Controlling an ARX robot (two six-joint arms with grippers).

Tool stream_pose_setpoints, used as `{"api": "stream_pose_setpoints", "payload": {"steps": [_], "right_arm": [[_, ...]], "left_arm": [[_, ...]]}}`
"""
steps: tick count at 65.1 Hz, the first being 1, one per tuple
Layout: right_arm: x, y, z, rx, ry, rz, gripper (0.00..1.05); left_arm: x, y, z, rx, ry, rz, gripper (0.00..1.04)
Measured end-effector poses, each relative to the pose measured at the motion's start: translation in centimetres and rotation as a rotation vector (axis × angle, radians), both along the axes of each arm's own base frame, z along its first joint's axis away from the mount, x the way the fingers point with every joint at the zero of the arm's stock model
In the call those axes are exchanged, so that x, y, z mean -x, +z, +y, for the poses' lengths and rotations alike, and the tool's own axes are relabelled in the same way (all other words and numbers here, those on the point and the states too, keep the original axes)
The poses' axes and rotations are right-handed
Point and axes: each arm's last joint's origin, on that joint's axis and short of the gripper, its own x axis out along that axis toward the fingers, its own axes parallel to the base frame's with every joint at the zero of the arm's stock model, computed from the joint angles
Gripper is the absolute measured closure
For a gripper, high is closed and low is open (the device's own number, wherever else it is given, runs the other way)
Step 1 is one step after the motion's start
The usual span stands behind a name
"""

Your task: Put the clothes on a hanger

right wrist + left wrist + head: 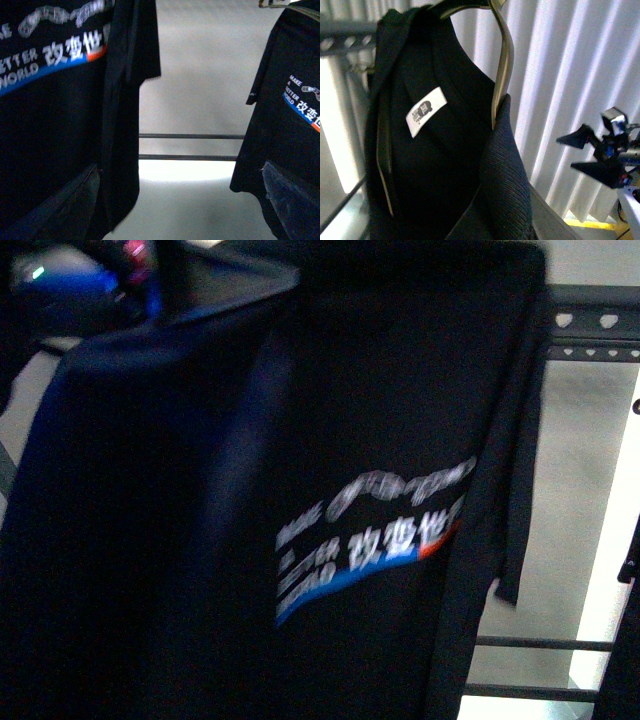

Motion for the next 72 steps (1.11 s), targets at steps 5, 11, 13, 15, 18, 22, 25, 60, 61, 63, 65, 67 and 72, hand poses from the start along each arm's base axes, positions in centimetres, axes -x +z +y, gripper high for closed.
{"api": "stream_pose_setpoints", "payload": {"steps": [5, 11, 13, 15, 18, 22, 25, 60, 61, 63, 65, 67, 72], "right_arm": [[0.0, 0.0, 0.0, 0.000, -0.007, -0.002, 0.07], [0.0, 0.0, 0.0, 0.000, -0.008, -0.002, 0.07], [0.0, 0.0, 0.0, 0.000, -0.007, -0.002, 0.07], [0.0, 0.0, 0.0, 0.000, -0.006, -0.003, 0.07], [0.0, 0.0, 0.0, 0.000, -0.006, -0.002, 0.07], [0.0, 0.0, 0.0, 0.000, -0.006, -0.002, 0.07], [0.0, 0.0, 0.0, 0.000, -0.005, -0.002, 0.07], [-0.6, 0.7, -0.8, -0.099, 0.282, 0.054, 0.07], [-0.6, 1.0, -1.0, -0.101, 0.291, 0.046, 0.07], [-0.9, 1.9, -1.5, -0.103, 0.309, 0.017, 0.07], [-1.1, 2.6, -1.9, -0.106, 0.314, -0.007, 0.07], [-1.4, 4.0, -2.6, -0.093, 0.316, -0.050, 0.07], [-2.5, 7.8, -4.7, -0.017, 0.275, -0.153, 0.07]], "left_arm": [[0.8, 1.8, -0.6, 0.012, -0.011, -0.058, 1.01], [1.3, 2.7, -0.7, 0.018, -0.013, -0.092, 1.01], [1.4, 2.8, -0.7, 0.016, -0.015, -0.095, 1.01], [1.4, 2.8, -0.7, 0.013, -0.016, -0.095, 1.01], [1.2, 2.6, -0.6, 0.011, -0.015, -0.090, 1.01], [1.0, 2.3, -0.4, 0.010, -0.008, -0.085, 1.01], [0.9, 2.2, -0.2, 0.010, -0.003, -0.081, 1.01], [0.8, 2.1, -0.1, 0.003, -0.007, -0.074, 1.01], [0.8, 2.1, -0.1, 0.003, -0.007, -0.074, 1.01], [0.8, 2.1, -0.1, 0.003, -0.007, -0.074, 1.01], [0.8, 2.1, -0.1, 0.003, -0.008, -0.074, 1.01], [0.8, 2.1, -0.1, 0.003, -0.008, -0.075, 1.01], [0.8, 2.1, -0.1, 0.003, -0.007, -0.074, 1.01]]}}
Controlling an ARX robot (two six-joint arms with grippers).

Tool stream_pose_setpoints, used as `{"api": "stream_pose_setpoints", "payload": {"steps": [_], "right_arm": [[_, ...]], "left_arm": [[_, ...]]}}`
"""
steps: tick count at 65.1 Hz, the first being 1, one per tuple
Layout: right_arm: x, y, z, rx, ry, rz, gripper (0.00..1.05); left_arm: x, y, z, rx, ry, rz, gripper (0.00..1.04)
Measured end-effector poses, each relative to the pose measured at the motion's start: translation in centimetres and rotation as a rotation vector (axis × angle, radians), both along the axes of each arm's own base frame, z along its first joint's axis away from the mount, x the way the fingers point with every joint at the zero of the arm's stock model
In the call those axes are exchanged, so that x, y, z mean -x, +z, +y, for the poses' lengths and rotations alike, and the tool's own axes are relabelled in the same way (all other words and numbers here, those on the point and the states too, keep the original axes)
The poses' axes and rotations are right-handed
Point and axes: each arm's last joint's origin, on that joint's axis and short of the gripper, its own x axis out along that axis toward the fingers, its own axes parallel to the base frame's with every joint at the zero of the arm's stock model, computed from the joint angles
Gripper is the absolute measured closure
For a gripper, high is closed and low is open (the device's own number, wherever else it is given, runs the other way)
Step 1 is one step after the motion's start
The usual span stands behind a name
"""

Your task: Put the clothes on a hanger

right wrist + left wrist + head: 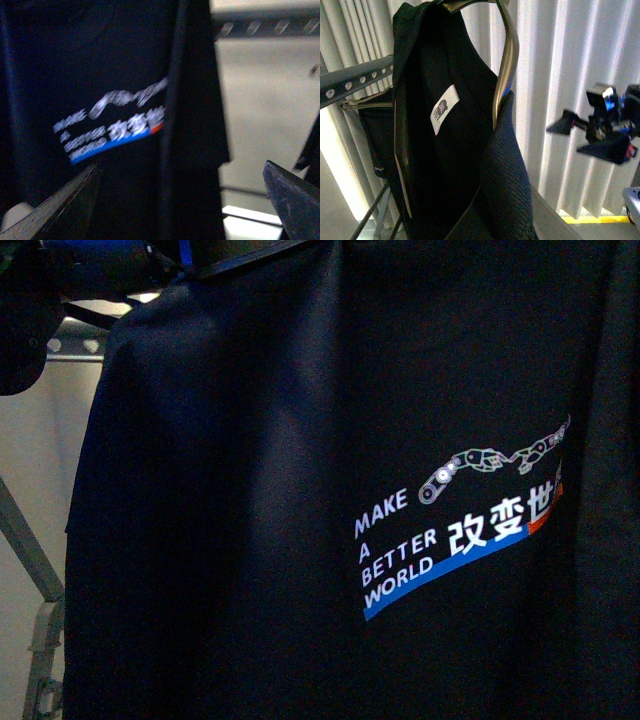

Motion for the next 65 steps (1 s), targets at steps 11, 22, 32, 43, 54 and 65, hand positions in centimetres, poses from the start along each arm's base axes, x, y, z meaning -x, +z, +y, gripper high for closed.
{"api": "stream_pose_setpoints", "payload": {"steps": [11, 22, 32, 43, 54, 65], "right_arm": [[-5.6, 8.8, -3.9, 0.219, -0.021, -0.200, 0.07], [-12.3, 15.7, -3.7, 0.520, 0.059, -0.322, 0.07], [-15.6, 19.9, -1.4, 0.785, 0.117, -0.432, 0.07], [-17.8, 23.0, 1.4, 1.073, 0.142, -0.555, 0.07], [-20.3, 23.2, 2.7, 1.356, 0.174, -0.578, 0.07], [-22.8, 22.6, 2.9, 1.476, 0.167, -0.590, 0.07]], "left_arm": [[0.0, 0.0, 0.0, 0.000, 0.001, 0.000, 1.01], [0.0, 0.0, 0.0, 0.000, 0.000, 0.000, 1.01], [0.0, 0.0, 0.0, 0.000, 0.000, 0.000, 1.01], [0.0, 0.0, 0.0, 0.001, 0.001, 0.000, 1.01], [0.0, 0.0, 0.0, 0.001, 0.001, 0.000, 1.01], [0.0, 0.0, 0.0, 0.001, 0.001, 0.000, 1.01]]}}
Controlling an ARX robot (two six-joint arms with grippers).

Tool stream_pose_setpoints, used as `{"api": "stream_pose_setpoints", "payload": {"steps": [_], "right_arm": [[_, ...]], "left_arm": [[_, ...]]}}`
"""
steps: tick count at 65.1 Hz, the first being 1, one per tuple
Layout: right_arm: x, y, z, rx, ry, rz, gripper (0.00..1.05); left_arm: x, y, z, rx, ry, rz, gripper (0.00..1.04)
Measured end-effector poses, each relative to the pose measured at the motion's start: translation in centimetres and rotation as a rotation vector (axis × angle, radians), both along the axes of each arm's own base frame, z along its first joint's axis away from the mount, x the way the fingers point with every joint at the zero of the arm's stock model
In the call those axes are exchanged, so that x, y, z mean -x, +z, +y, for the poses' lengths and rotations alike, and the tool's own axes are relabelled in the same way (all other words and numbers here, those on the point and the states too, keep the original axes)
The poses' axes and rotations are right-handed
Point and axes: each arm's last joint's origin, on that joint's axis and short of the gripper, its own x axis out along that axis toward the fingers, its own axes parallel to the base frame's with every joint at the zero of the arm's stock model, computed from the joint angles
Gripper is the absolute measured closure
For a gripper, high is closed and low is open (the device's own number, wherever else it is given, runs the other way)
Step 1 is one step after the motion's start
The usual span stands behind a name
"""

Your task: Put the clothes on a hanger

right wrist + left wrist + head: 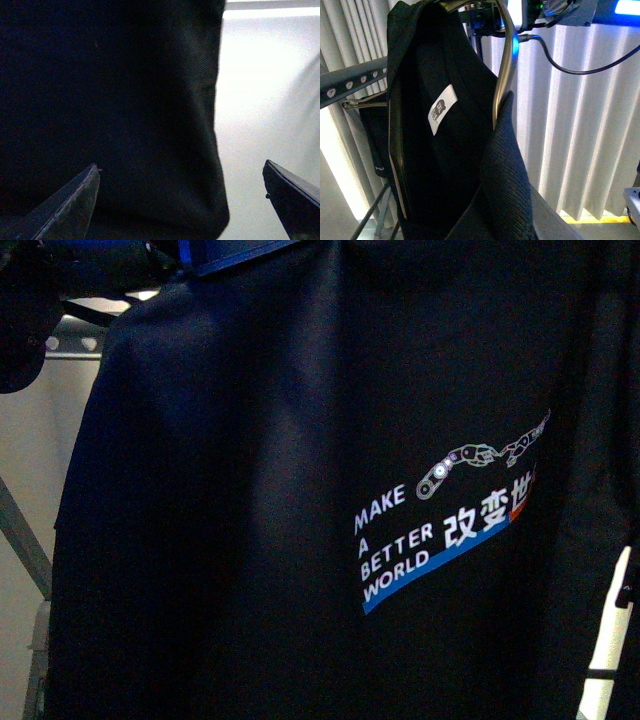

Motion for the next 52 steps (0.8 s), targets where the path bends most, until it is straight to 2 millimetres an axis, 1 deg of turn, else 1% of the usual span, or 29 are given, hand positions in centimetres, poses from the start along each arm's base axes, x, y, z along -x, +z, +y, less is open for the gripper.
{"api": "stream_pose_setpoints", "payload": {"steps": [11, 19, 30, 32, 37, 40, 41, 47, 48, 51, 52], "right_arm": [[-1.7, 0.1, 0.8, 0.027, 0.005, -0.038, 0.07], [-2.1, 0.5, 1.8, 0.028, 0.014, -0.065, 0.07], [-2.1, 0.7, 2.9, 0.032, 0.019, -0.076, 0.08], [-2.1, 0.7, 3.1, 0.031, 0.022, -0.080, 0.11], [-2.2, 0.6, 3.3, 0.033, 0.024, -0.091, 0.27], [-2.3, 0.5, 3.4, 0.034, 0.024, -0.088, 0.32], [-2.3, 0.4, 3.4, 0.034, 0.024, -0.085, 0.35], [-2.5, -0.2, 3.3, 0.036, 0.023, -0.078, 0.48], [-2.6, -0.4, 3.3, 0.036, 0.023, -0.077, 0.51], [-2.7, -0.7, 3.3, 0.034, 0.026, -0.073, 0.56], [-2.7, -0.9, 3.3, 0.034, 0.026, -0.070, 0.60]], "left_arm": [[0.0, 0.0, 0.0, 0.000, 0.000, 0.000, 1.01], [0.0, 0.0, 0.0, 0.000, 0.000, 0.000, 1.01], [0.0, 0.0, 0.0, 0.001, 0.001, 0.000, 1.01], [0.0, 0.0, 0.0, 0.001, 0.002, 0.000, 1.01], [0.0, 0.0, 0.0, 0.003, 0.003, 0.000, 1.01], [0.0, 0.0, 0.0, 0.003, 0.003, 0.000, 1.01], [0.0, 0.0, 0.0, 0.003, 0.003, 0.000, 1.01], [0.0, 0.0, 0.0, 0.003, 0.003, 0.000, 1.01], [0.0, 0.0, 0.0, 0.003, 0.003, 0.000, 1.01], [0.0, 0.0, 0.0, 0.003, 0.003, 0.001, 1.01], [0.0, 0.0, 0.0, 0.003, 0.003, 0.001, 1.01]]}}
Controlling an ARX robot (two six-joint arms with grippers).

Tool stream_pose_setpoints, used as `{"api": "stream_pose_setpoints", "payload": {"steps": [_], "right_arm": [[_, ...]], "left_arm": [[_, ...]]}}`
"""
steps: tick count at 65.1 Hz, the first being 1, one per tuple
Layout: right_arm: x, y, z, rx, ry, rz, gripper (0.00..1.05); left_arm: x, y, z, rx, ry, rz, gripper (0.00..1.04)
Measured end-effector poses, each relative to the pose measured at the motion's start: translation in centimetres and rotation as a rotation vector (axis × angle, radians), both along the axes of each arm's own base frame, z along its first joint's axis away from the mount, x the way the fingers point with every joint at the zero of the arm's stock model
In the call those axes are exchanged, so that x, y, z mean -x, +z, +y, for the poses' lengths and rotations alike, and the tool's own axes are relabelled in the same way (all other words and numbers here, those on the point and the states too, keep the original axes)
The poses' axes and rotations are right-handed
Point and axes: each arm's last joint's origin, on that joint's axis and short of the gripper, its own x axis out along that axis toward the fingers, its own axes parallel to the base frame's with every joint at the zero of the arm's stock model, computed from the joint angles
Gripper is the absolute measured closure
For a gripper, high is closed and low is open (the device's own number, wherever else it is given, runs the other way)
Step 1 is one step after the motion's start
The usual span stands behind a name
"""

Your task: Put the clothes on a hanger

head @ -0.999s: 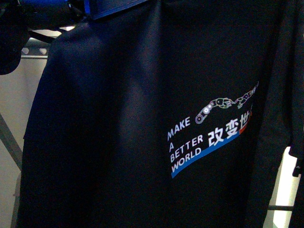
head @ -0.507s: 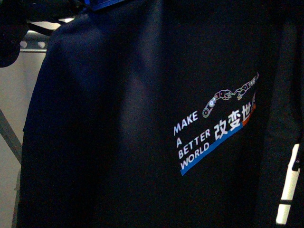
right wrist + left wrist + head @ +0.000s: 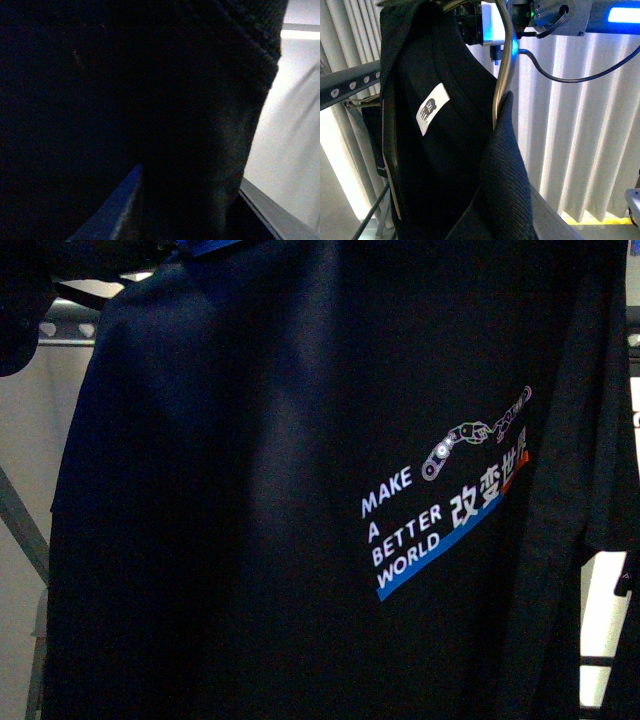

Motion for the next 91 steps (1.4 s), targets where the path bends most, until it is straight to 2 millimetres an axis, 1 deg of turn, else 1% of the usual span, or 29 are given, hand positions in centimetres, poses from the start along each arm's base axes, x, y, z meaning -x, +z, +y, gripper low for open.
{"api": "stream_pose_setpoints", "payload": {"steps": [3, 4, 9, 15, 16, 19, 23, 26, 30, 33, 36, 39, 45, 47, 50, 54, 58, 70, 76, 78, 81, 83, 84, 85, 86, 88, 91], "right_arm": [[0.0, -0.2, -0.1, -0.001, 0.000, 0.002, 0.65], [0.0, -0.3, -0.2, -0.002, -0.001, 0.005, 0.69], [0.1, -0.4, -0.4, -0.003, -0.001, 0.005, 0.79], [0.3, -0.3, -0.7, -0.011, 0.003, -0.004, 0.91], [0.4, -0.2, -0.8, -0.015, 0.005, -0.011, 0.94], [0.6, 0.0, -0.9, -0.015, 0.012, -0.025, 0.98], [0.9, 0.3, -1.1, -0.023, 0.016, -0.038, 1.01], [1.1, 0.3, -1.3, -0.032, 0.011, -0.041, 1.01], [1.2, 0.2, -1.6, -0.037, 0.011, -0.039, 1.01], [1.4, 0.1, -2.0, -0.038, 0.014, -0.037, 1.01], [1.7, -0.1, -2.2, -0.041, 0.018, -0.030, 1.01], [2.1, -0.6, -2.7, -0.040, 0.023, -0.026, 1.01], [3.0, -1.4, -3.4, -0.038, 0.025, -0.019, 1.01], [3.4, -1.8, -3.7, -0.038, 0.027, -0.015, 1.01], [3.8, -2.1, -4.0, -0.036, 0.031, -0.013, 1.01], [4.6, -3.0, -4.5, -0.034, 0.035, -0.001, 1.01], [5.0, -3.7, -5.0, -0.033, 0.030, 0.015, 1.01], [5.8, -6.4, -7.1, -0.045, -0.036, 0.125, 1.01], [6.0, -7.4, -8.2, -0.053, -0.070, 0.167, 1.01], [6.1, -7.5, -8.6, -0.055, -0.080, 0.176, 1.01], [6.3, -7.9, -9.5, -0.064, -0.111, 0.199, 1.01], [6.6, -8.0, -10.1, -0.070, -0.130, 0.214, 1.01], [6.7, -8.1, -10.2, -0.071, -0.135, 0.218, 1.01], [6.8, -8.1, -10.5, -0.071, -0.144, 0.225, 1.01], [6.9, -8.2, -10.6, -0.072, -0.148, 0.229, 1.01], [7.2, -8.2, -11.0, -0.073, -0.162, 0.240, 1.01], [7.5, -8.3, -11.4, -0.077, -0.176, 0.252, 1.01]], "left_arm": [[0.0, 0.0, 0.0, -0.001, -0.001, 0.001, 1.01], [0.0, 0.0, 0.0, -0.002, -0.002, 0.002, 1.01], [0.0, -0.1, 0.0, -0.004, -0.003, 0.008, 1.01], [0.0, -0.1, 0.0, -0.006, -0.005, 0.008, 1.01], [0.0, -0.1, 0.0, -0.006, -0.005, 0.009, 1.01], [-0.1, -0.1, 0.0, 0.002, 0.000, 0.015, 1.00], [-0.1, -0.1, 0.0, 0.012, 0.008, 0.013, 0.89], [-0.1, 0.0, 0.0, 0.014, 0.010, 0.008, 0.83], [-0.1, 0.0, -0.1, 0.014, 0.009, 0.001, 0.73], [0.0, 0.0, -0.1, 0.014, 0.010, -0.002, 0.67], [0.0, 0.0, -0.1, 0.016, 0.012, -0.006, 0.59], [0.0, 0.0, -0.1, 0.018, 0.014, -0.009, 0.48], [0.0, 0.0, -0.1, 0.018, 0.014, -0.011, 0.35], [0.0, 0.0, -0.1, 0.018, 0.014, -0.012, 0.28], [0.0, 0.0, -0.1, 0.018, 0.014, -0.012, 0.23], [0.0, 0.0, -0.1, 0.018, 0.015, -0.013, 0.12], [0.0, 0.0, -0.1, 0.018, 0.015, -0.013, 0.06], [0.0, 0.0, -0.1, 0.018, 0.015, -0.016, 0.06], [0.0, 0.0, -0.1, 0.019, 0.016, -0.014, 0.07], [-0.1, 0.1, -0.1, 0.045, 0.040, 0.023, 0.07], [-0.7, 0.4, 0.2, 0.177, 0.194, 0.232, 0.07], [-1.1, 1.0, 0.7, 0.260, 0.313, 0.324, 0.07], [-1.1, 1.2, 0.8, 0.279, 0.342, 0.337, 0.07], [-1.3, 1.6, 1.2, 0.320, 0.408, 0.359, 0.07], [-1.4, 1.8, 1.4, 0.329, 0.426, 0.366, 0.07], [-1.6, 2.6, 2.1, 0.395, 0.530, 0.360, 0.07], [-1.7, 3.3, 2.9, 0.454, 0.612, 0.344, 0.07]]}}
